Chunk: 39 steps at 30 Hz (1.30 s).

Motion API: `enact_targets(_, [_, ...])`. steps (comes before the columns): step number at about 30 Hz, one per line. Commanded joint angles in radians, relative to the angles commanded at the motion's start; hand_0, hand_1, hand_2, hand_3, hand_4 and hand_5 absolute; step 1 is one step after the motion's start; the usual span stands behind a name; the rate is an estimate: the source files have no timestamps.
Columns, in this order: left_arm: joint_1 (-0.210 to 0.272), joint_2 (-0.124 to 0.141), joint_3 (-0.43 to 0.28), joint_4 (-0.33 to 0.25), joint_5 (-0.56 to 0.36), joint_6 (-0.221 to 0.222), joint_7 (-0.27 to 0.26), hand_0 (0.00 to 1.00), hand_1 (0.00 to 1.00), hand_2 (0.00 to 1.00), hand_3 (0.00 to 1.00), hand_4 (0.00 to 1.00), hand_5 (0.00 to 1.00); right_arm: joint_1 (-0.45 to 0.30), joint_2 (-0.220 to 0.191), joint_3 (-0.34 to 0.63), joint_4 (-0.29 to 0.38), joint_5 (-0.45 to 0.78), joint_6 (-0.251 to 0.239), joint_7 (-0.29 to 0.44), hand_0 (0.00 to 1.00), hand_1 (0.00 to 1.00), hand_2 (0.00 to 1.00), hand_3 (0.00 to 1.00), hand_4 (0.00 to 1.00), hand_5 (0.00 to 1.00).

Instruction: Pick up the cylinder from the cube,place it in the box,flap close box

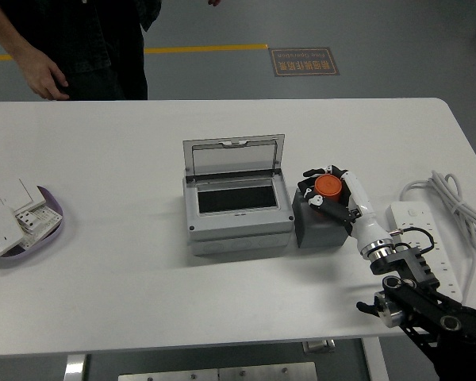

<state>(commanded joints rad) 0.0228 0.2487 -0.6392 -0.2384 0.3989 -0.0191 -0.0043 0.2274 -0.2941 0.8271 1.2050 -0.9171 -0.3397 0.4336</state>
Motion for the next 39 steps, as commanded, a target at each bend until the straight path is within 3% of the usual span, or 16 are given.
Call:
enact_targets(6, [0.0,0.0,0.0,0.0,0.0,0.0,0.001,0.601,0.64,0.651,0.687,0.81,0.242,0.001,0.001,0.001,0.005,0.004,-0.011,0.007,0.518,0.544,0.475,0.504,0.709,0.169])
enact_targets(7, [0.0,-0.001,0.0,0.001,-0.001,0.0,0.001,0.6,0.639,0.65,0.685,0.809,0.242,0.001,0.001,0.001,0.007,0.003,-0.013,0.007,0.6,0.546,0.475,0.497,0.555,0.03])
enact_targets(13, [0.0,0.0,0.0,0.001,-0.001,-0.001,0.001,0.6,0.639,0.65,0.685,0.809,0.242,0.0,0.0,0.002,0.009,-0.002,-0.019,0.004,0.6,0.546,0.475,0.497,0.555,0.03])
enact_targets(14, [0.0,0.0,0.0,0.001,0.0,-0.001,0.001,0.599,0.639,0.649,0.683,0.807,0.241,0.0,0.0,0.001,0.009,-0.003,-0.019,0.003,0.465,0.468,0.407,0.404,0.002,0.002])
enact_targets(18, [-0.001,0.0,0.0,0.001,-0.001,-0.001,0.0,0.599,0.639,0.649,0.683,0.807,0.241,-0.001,0.0,0.0,0.008,-0.009,-0.019,-0.001,0.465,0.468,0.407,0.404,0.002,0.002])
enact_targets(19, [-0.001,0.0,0.001,0.001,-0.001,-0.001,0.0,0.598,0.639,0.648,0.681,0.805,0.24,-0.002,0.0,0.0,0.008,-0.011,-0.019,-0.002,0.391,0.415,0.376,0.356,0.002,0.002])
enact_targets(25, [-0.001,0.0,0.0,0.001,-0.001,-0.001,0.0,0.598,0.639,0.648,0.681,0.805,0.24,-0.003,-0.001,-0.001,0.016,-0.027,-0.019,-0.01,0.391,0.415,0.376,0.356,0.002,0.002])
enact_targets(27, [-0.001,0.0,0.001,0.001,-0.002,-0.001,0.0,0.598,0.64,0.647,0.68,0.804,0.239,-0.002,-0.002,0.0,0.024,-0.035,-0.019,-0.012,0.356,0.382,0.35,0.314,0.002,0.002])
enact_targets(31, [0.001,-0.001,0.004,0.002,-0.005,-0.001,0.0,0.598,0.64,0.647,0.68,0.804,0.239,0.006,-0.007,0.003,0.046,-0.044,-0.024,-0.011,0.356,0.382,0.35,0.314,0.002,0.002])
enact_targets(32, [0.001,-0.001,0.005,0.002,-0.006,-0.001,0.0,0.598,0.639,0.646,0.679,0.804,0.239,0.008,-0.009,0.003,0.052,-0.044,-0.025,-0.011,0.305,0.333,0.302,0.246,0.002,0.002])
enact_targets(37, [0.003,-0.001,0.011,0.004,-0.012,-0.001,0.0,0.598,0.639,0.646,0.679,0.804,0.239,0.02,-0.025,-0.004,0.105,-0.054,-0.037,-0.015,0.305,0.333,0.302,0.246,0.002,0.002])
enact_targets(39, [0.003,-0.001,0.014,0.005,-0.015,-0.001,0.0,0.597,0.639,0.646,0.679,0.804,0.24,0.026,-0.03,-0.011,0.141,-0.072,-0.049,-0.028,0.282,0.275,0.257,0.199,0.002,0.002])
